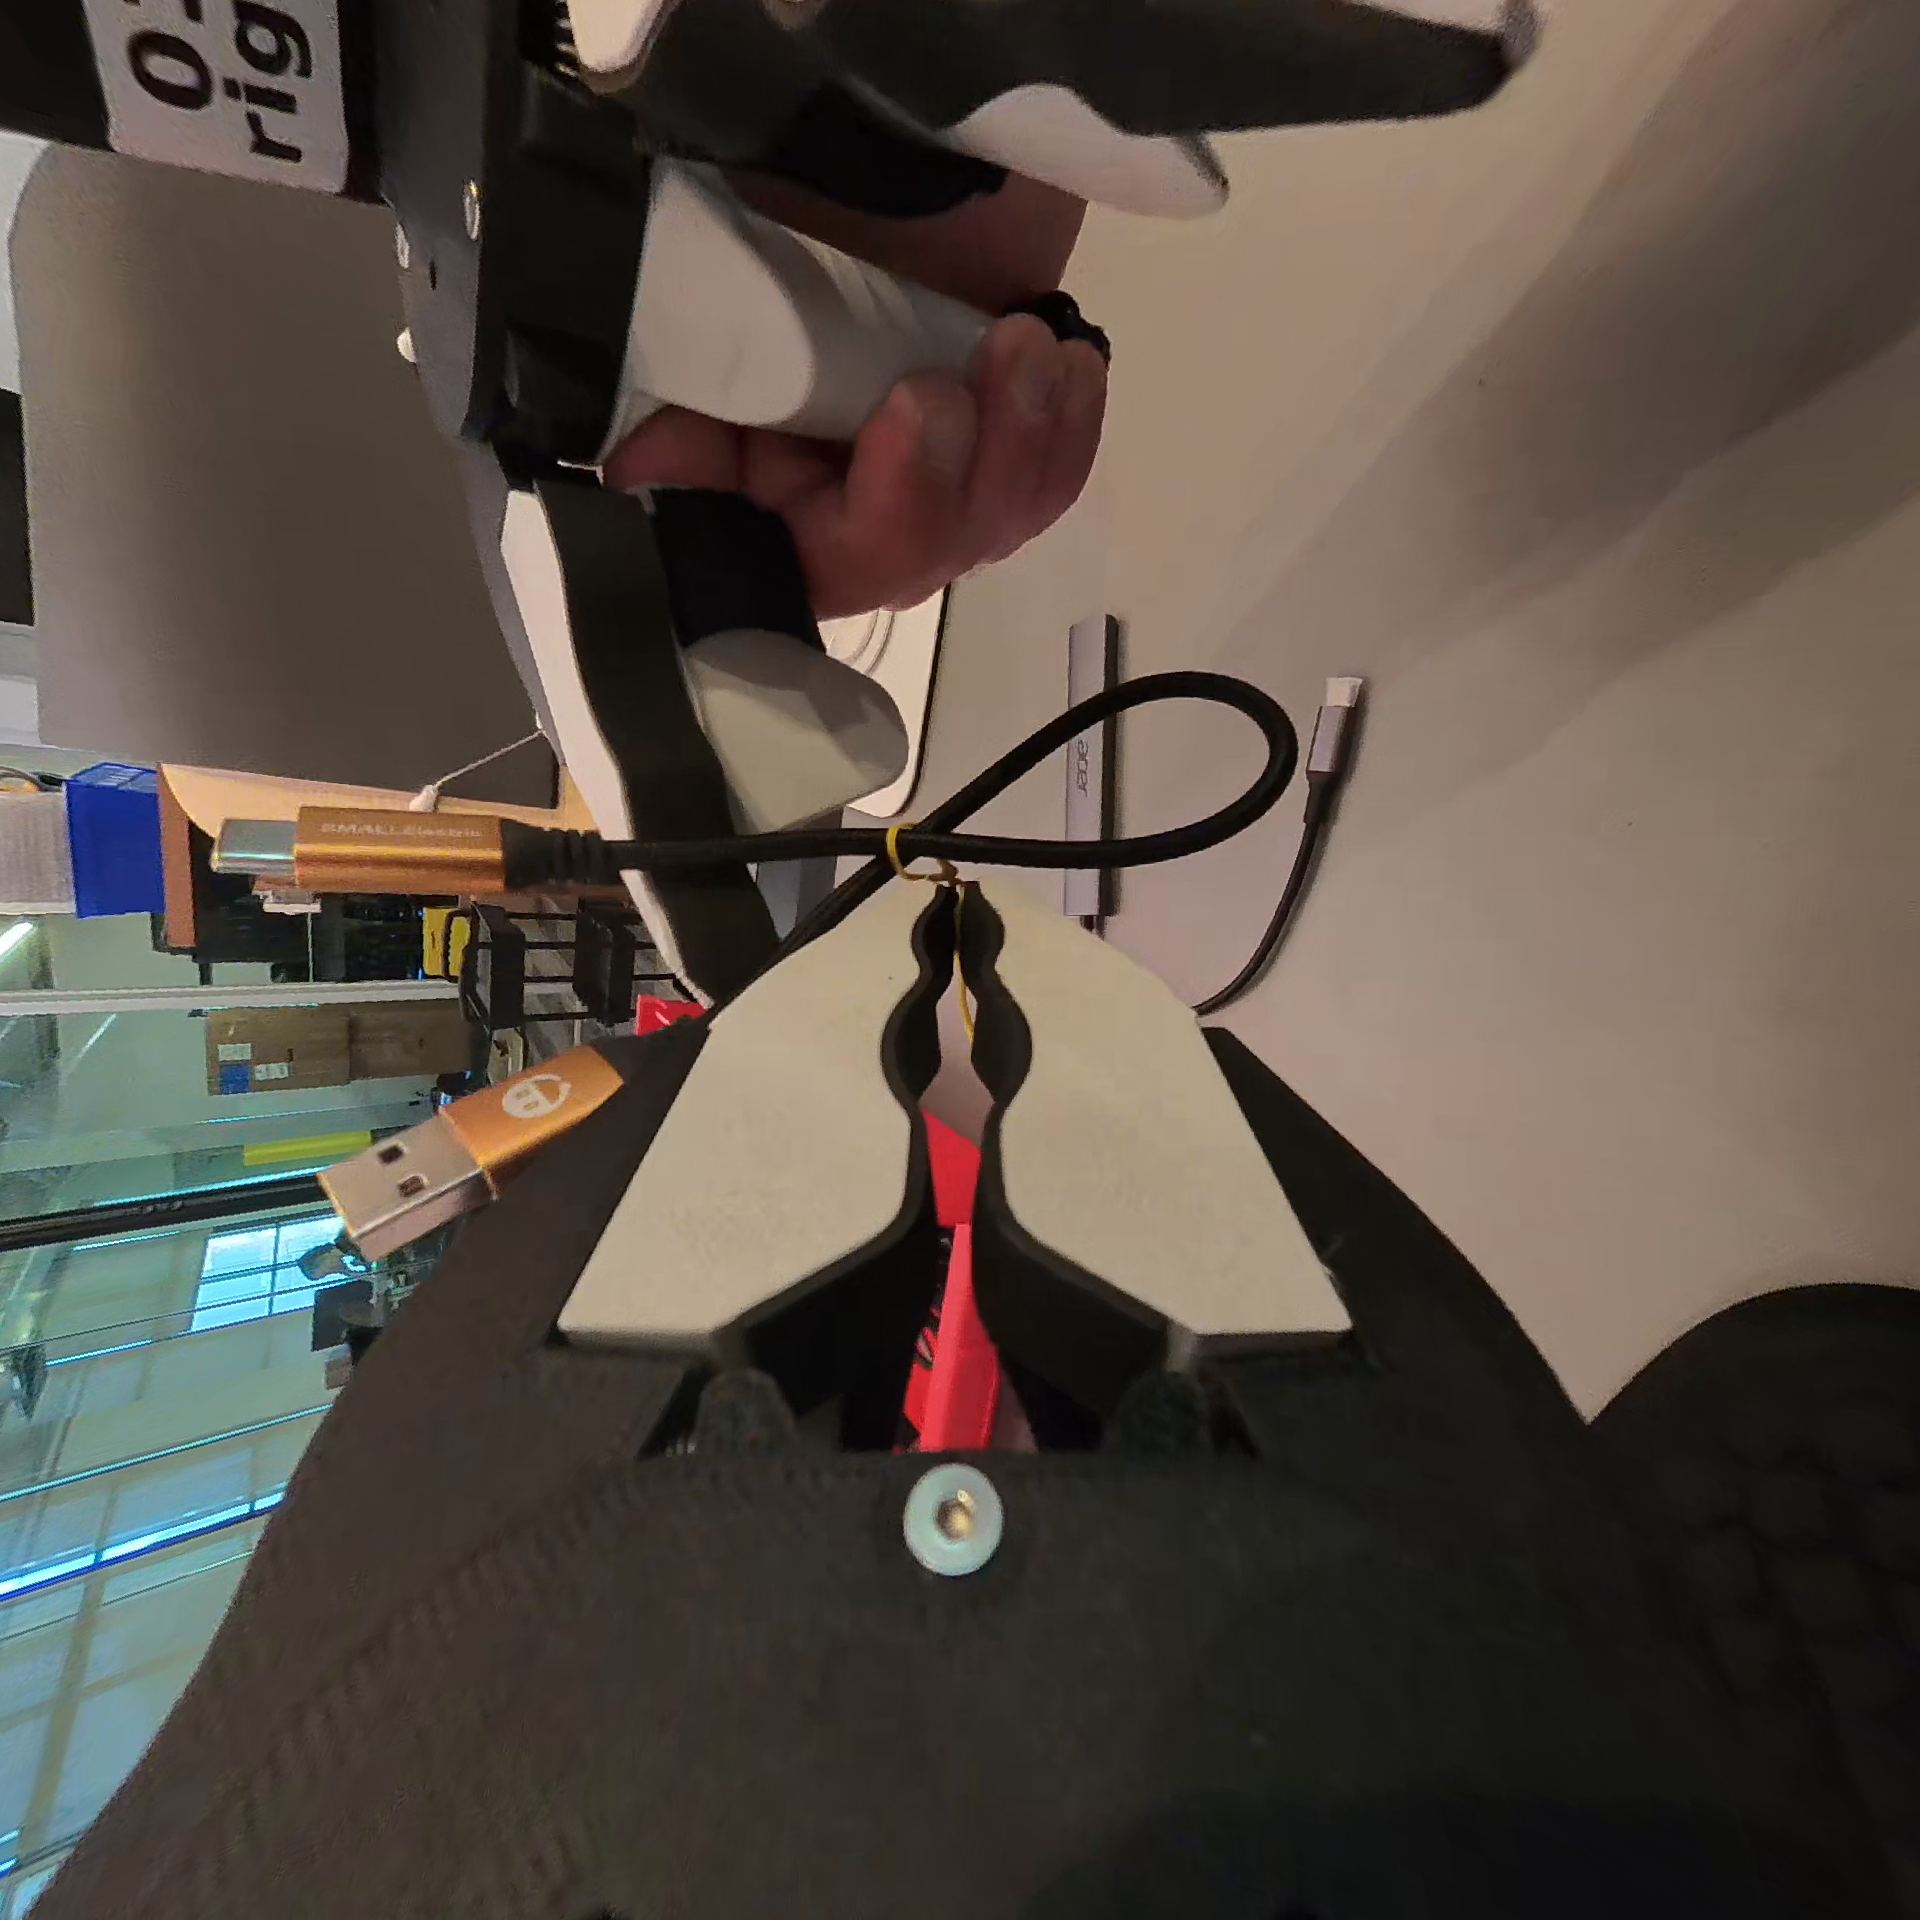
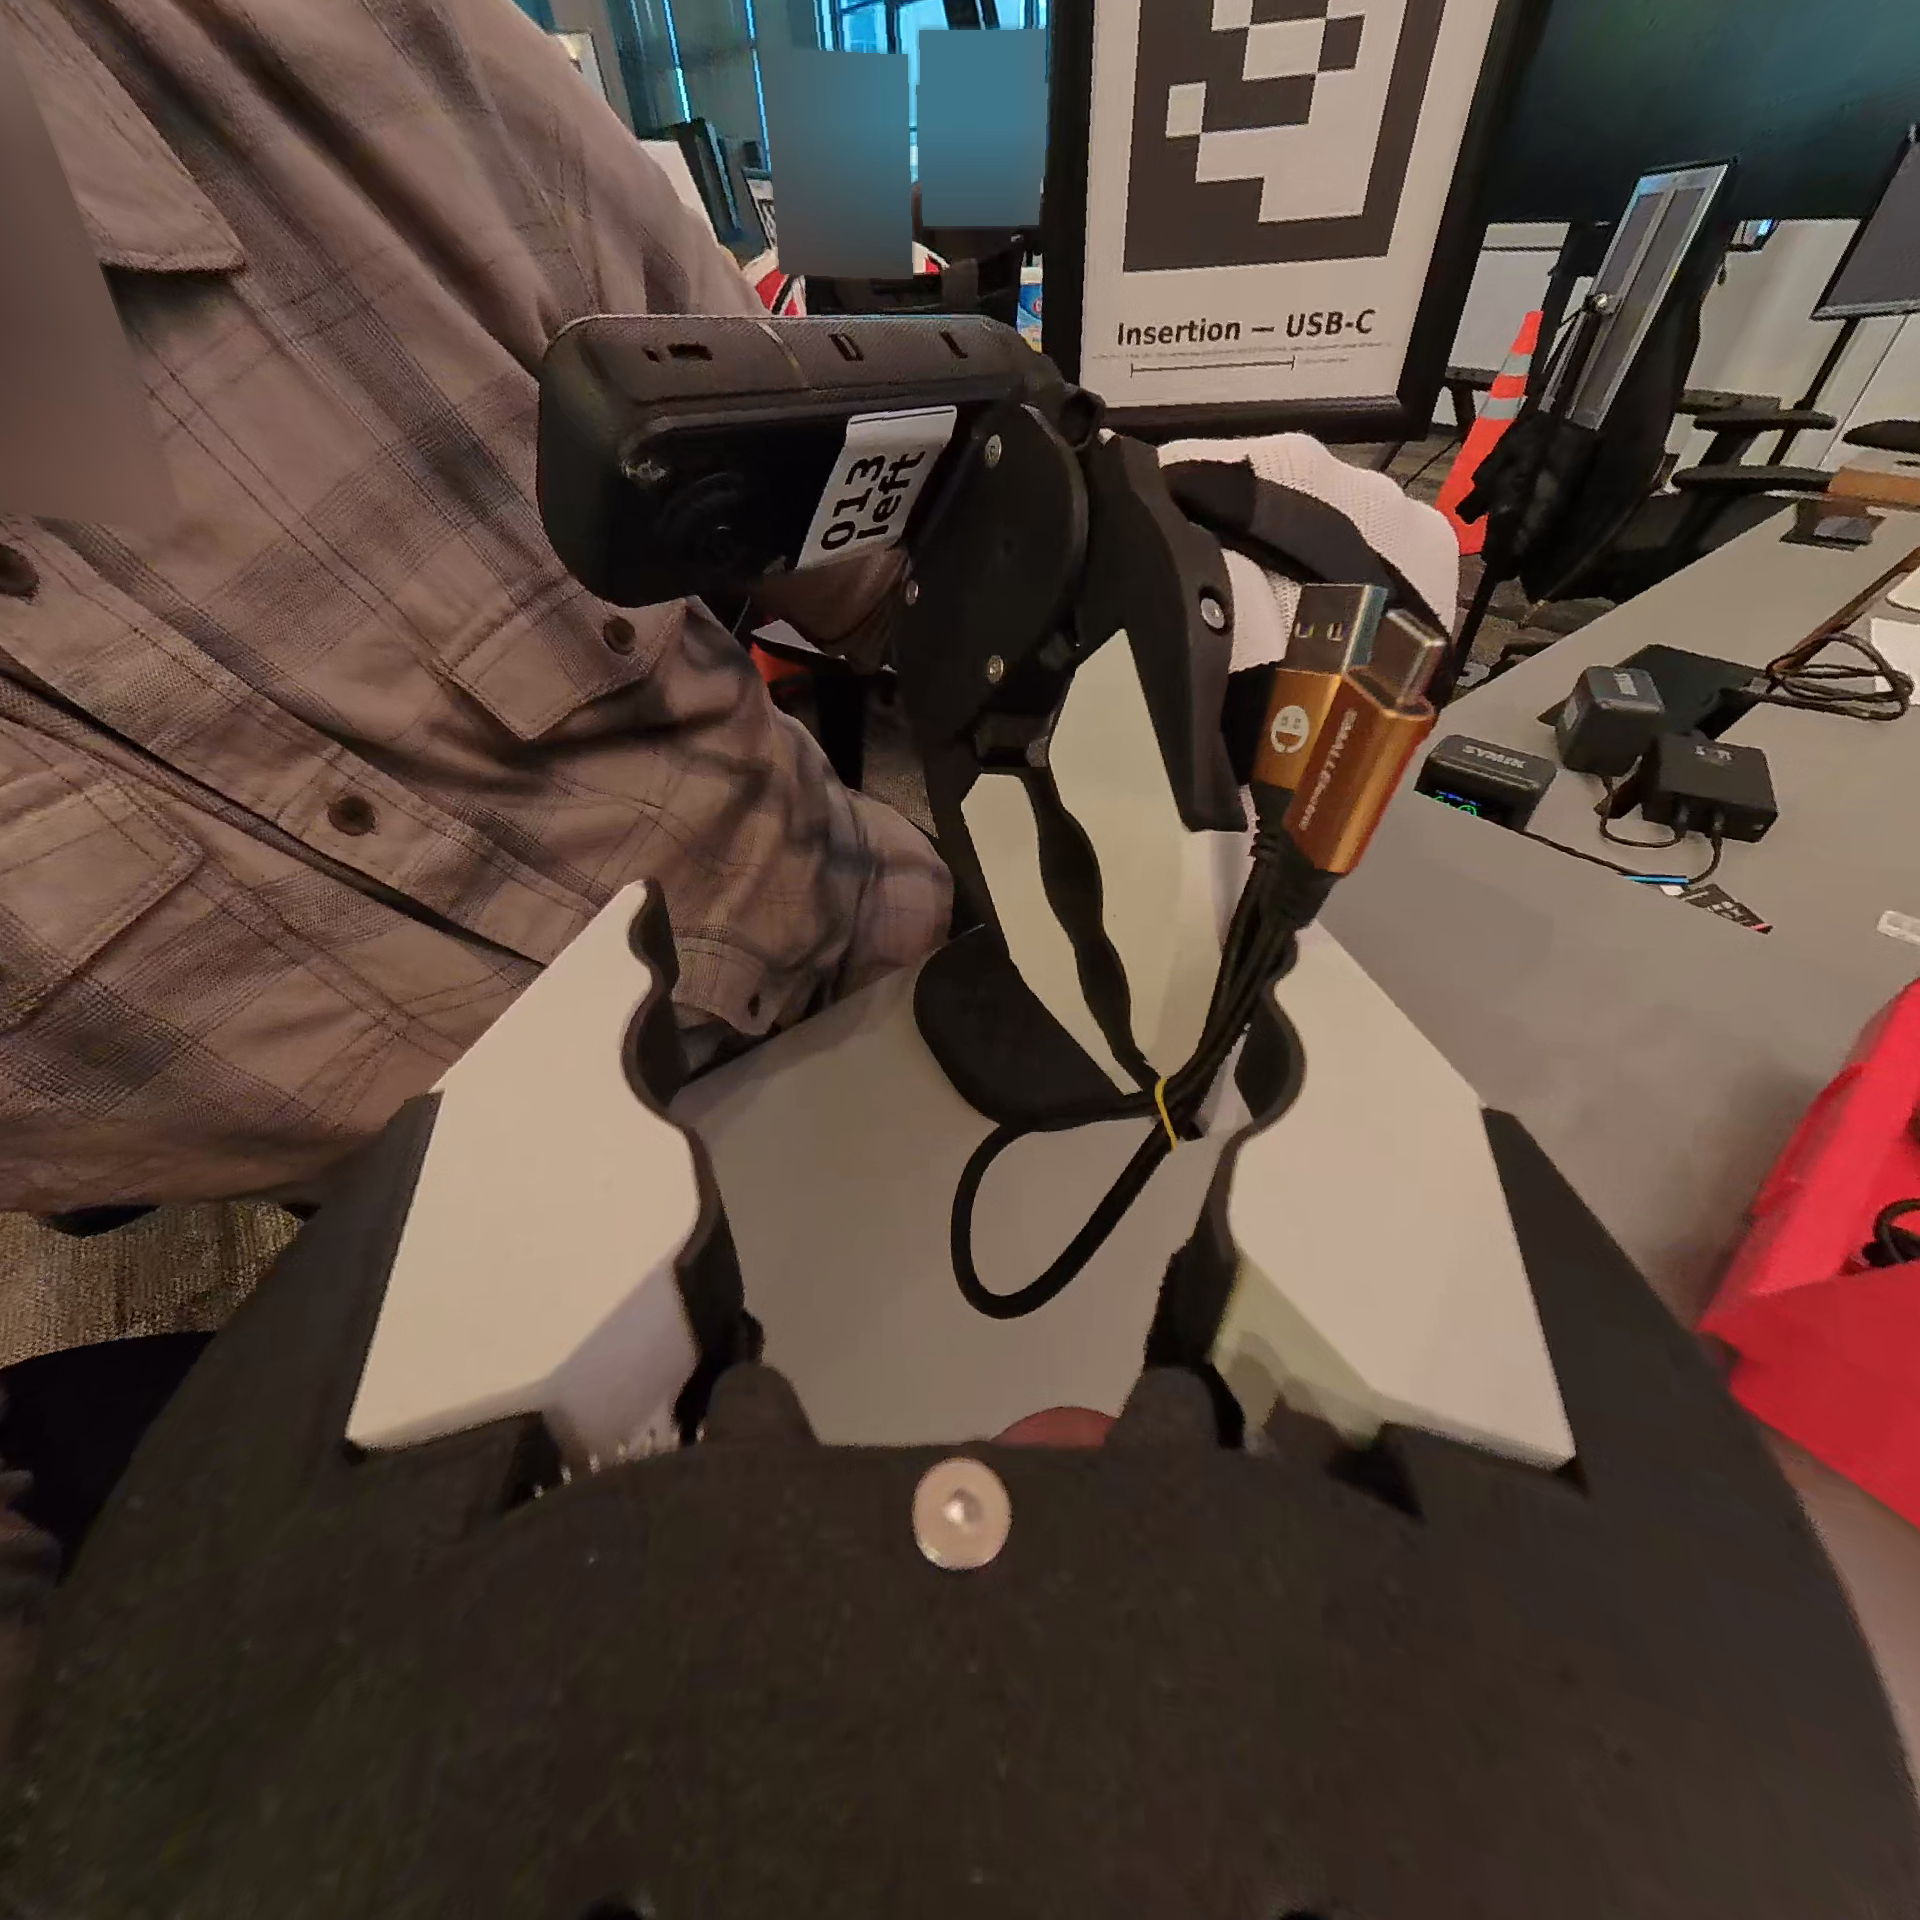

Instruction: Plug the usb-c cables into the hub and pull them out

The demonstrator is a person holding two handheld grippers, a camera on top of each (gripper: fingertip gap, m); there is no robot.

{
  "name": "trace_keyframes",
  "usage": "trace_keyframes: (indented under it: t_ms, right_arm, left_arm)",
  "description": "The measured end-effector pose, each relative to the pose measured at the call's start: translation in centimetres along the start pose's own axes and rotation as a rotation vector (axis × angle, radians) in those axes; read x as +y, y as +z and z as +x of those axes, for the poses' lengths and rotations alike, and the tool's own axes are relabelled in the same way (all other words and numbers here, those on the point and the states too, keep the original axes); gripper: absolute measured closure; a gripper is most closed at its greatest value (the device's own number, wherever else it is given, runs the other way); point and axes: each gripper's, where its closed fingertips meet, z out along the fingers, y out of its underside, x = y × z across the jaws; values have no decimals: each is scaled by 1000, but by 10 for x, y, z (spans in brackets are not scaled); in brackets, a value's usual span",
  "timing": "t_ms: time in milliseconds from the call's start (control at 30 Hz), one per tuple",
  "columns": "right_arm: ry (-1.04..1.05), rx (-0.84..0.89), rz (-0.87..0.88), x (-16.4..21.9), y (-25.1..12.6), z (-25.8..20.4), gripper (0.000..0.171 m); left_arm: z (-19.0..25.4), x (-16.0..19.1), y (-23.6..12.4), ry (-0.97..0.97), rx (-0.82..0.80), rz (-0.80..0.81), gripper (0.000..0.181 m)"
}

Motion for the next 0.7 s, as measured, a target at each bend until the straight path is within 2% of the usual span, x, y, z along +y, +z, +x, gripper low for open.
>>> trace_keyframes:
  t_ms: [167,300,400,500,700]
  right_arm:
    - [-18,-13,49,-8,-4,-1,75]
    - [-2,-51,164,-25,-10,-3,83]
    - [-19,-44,155,-27,-8,-5,87]
    - [-28,-30,152,-28,-6,-3,99]
    - [-23,-50,169,-30,-9,-5,103]
  left_arm:
    - [-5,-7,-5,24,-39,24,180]
    - [-14,-13,-10,53,-101,36,180]
    - [-12,-15,-11,63,-101,40,180]
    - [-10,-15,-12,69,-97,39,180]
    - [-11,-16,-12,80,-107,32,180]
